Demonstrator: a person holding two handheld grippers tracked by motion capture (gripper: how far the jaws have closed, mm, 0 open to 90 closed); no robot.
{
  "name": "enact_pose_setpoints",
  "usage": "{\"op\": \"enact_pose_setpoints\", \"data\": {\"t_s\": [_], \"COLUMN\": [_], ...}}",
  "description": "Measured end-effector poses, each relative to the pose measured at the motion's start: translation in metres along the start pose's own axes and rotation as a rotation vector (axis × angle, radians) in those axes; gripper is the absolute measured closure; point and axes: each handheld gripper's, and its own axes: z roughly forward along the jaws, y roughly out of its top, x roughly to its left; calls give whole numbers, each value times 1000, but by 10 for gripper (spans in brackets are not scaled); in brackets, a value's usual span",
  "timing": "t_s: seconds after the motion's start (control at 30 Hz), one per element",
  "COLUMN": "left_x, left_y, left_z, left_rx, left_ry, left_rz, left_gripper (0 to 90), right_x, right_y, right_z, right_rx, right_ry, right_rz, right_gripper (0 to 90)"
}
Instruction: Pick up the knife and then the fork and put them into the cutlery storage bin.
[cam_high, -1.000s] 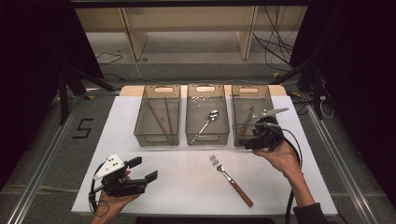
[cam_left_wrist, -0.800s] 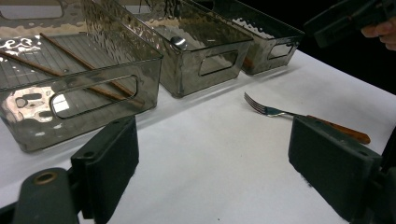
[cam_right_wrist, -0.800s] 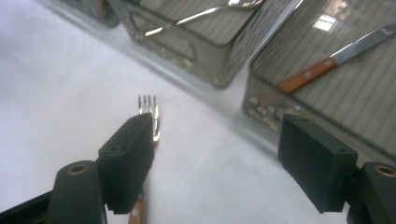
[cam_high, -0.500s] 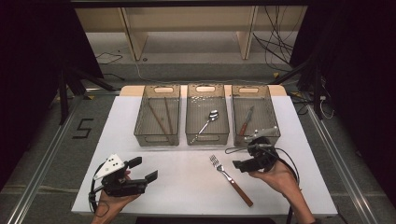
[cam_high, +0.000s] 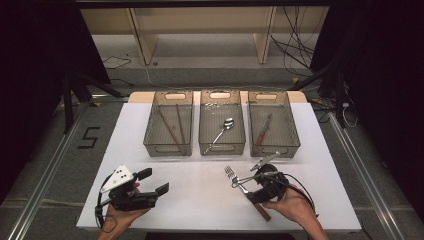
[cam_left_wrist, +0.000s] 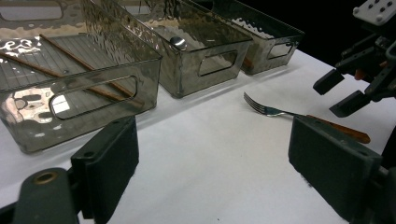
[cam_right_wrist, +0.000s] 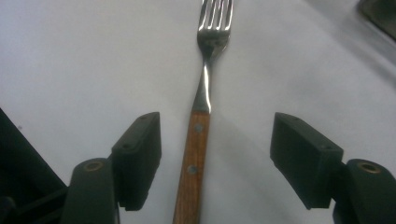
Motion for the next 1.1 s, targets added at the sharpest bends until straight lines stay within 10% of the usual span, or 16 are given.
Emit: {"op": "enact_pose_setpoints", "data": {"t_s": [1.1], "left_x": [0], "left_y": [0], "left_z": [0], "left_rx": [-1], "left_ry": [0], "left_rz": [1], "left_gripper": [157], "right_x": [14], "right_y": [-5], "right_z": [27], "right_rx": [144], "right_ry": [-23], "right_rz": [-77], "right_gripper": [723]}}
